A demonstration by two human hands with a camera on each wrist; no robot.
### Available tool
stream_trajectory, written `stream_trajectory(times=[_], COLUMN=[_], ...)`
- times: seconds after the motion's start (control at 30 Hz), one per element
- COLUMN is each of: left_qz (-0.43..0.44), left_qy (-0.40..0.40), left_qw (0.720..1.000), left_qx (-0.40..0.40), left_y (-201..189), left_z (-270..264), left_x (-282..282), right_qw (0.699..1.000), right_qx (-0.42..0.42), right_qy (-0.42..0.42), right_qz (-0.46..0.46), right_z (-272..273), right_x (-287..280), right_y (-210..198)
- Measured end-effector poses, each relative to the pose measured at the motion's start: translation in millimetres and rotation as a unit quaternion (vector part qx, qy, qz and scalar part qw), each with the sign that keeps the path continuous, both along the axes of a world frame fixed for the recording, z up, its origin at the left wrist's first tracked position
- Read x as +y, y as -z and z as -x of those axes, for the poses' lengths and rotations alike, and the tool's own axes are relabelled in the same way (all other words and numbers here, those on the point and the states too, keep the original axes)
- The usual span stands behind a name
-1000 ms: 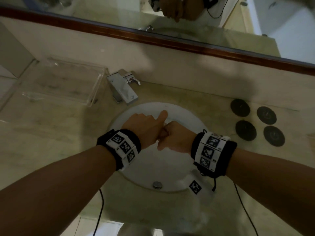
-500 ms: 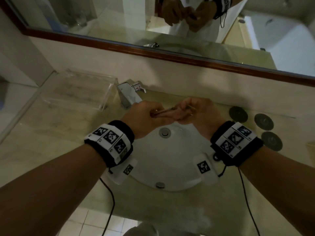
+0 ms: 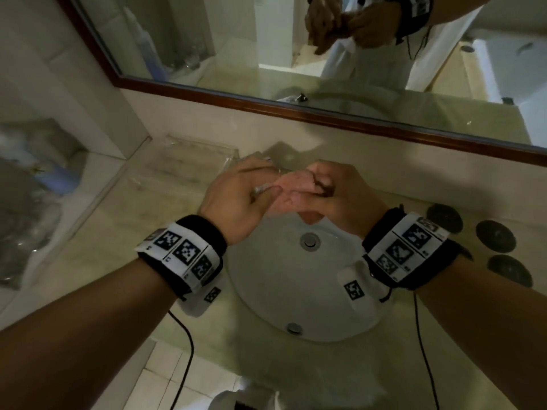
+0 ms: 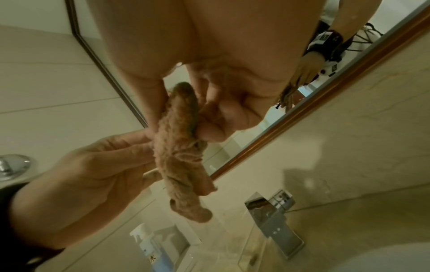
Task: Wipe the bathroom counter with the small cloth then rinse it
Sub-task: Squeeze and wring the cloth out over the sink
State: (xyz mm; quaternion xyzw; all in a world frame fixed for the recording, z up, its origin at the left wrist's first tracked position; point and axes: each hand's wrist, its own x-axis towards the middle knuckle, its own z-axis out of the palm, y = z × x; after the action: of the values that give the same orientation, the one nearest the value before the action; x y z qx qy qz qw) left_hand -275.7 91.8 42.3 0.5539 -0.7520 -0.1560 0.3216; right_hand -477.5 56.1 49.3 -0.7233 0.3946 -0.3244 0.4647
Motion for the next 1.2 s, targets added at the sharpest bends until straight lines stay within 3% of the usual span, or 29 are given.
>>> stream_trajectory(times=[0.2, 0.27, 0.37, 0.47, 0.63, 0.77, 0.9, 0.97, 1.1, 1.2], left_qz=[-0.047, -0.090, -0.137, -0.173, -0.132, -0.152, -0.119, -0.144, -0.238, -0.266], left_qy=[-0.018, 0.003, 0.033, 0.037, 0.001, 0.019, 0.046, 0.049, 0.065, 0.029], left_qw=[0.986, 0.973, 0.963, 0.937, 0.952, 0.937, 0.938, 0.929, 0.907, 0.873], left_qx=[0.156, 0.211, 0.228, 0.302, 0.276, 0.315, 0.323, 0.337, 0.341, 0.408], left_y=[-9, -9, -6, -3, 25, 42, 40, 42, 54, 65], left_z=[-28, -44, -71, -102, -167, -194, -207, -220, -242, -253], left_x=[-12, -20, -36, -48, -75, -91, -108, -117, -130, -138], right_qw=[0.998, 1.000, 0.997, 0.995, 0.993, 0.986, 0.972, 0.979, 0.991, 0.982], right_qx=[-0.026, 0.005, 0.073, 0.095, 0.100, 0.167, 0.232, 0.201, 0.019, -0.016], right_qy=[0.014, 0.015, 0.013, 0.033, 0.014, -0.020, -0.019, 0.011, 0.084, 0.099], right_qz=[-0.055, -0.025, 0.034, -0.005, -0.059, -0.020, 0.041, 0.043, -0.098, -0.158], right_z=[-39, -57, -91, -126, -169, -198, -231, -243, -253, -256], right_x=[-19, -28, -40, -52, -65, -78, -95, -103, -117, -125], right_y=[-8, -10, -6, 0, 13, 14, 4, -3, -20, -20])
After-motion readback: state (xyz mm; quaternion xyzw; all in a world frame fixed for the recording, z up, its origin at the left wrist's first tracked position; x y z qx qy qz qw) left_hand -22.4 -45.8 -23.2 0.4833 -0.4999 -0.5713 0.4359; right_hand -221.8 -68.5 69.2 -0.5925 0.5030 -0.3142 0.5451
